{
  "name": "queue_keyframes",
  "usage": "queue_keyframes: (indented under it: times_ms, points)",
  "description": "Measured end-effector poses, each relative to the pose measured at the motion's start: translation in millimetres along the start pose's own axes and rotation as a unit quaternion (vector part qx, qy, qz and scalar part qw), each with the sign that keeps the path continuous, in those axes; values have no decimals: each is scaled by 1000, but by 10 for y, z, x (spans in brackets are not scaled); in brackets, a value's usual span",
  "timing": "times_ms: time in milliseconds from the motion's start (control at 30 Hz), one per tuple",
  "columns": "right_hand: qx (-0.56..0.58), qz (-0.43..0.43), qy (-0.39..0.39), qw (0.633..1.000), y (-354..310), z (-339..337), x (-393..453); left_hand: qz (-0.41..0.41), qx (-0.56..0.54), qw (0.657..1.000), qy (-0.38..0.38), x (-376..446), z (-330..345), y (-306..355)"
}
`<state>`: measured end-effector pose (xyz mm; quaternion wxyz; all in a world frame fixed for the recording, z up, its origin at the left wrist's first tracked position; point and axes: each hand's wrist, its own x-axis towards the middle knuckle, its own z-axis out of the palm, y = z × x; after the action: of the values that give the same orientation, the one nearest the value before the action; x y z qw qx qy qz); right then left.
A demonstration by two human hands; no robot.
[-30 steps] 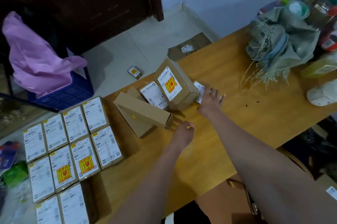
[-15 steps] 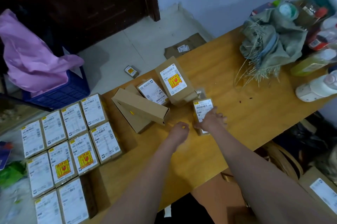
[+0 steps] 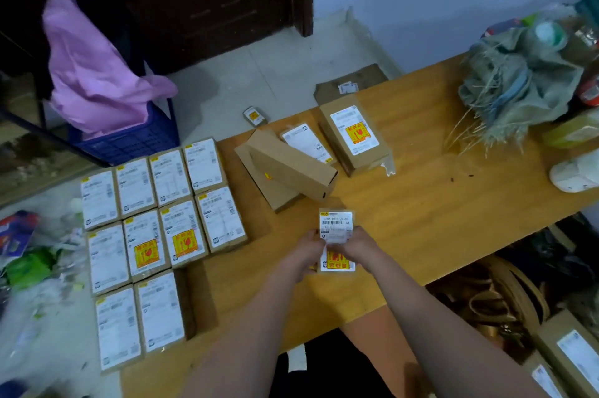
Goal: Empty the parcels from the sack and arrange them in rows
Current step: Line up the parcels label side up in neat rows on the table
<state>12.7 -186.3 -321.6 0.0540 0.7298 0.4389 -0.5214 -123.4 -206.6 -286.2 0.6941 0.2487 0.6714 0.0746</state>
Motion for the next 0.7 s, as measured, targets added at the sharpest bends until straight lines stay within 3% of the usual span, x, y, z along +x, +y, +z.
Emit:
queue_keyframes:
  times_ms: [133,433,567,700]
  points:
    - [57,7,-55,997,-269,154,-338,-3,2,1000,0,-238,-340,-236]
    - [25,32,-124,991,-570,691,-543,31,-38,998,33,-707,-972,-736]
    - [22,37,-158,987,-691,887,-660,49,-29,993,106,-847,-1240,-974]
    - [11,24,-183,983,-845,1162,-778,110,96,959,242,-932,-1482,-1246]
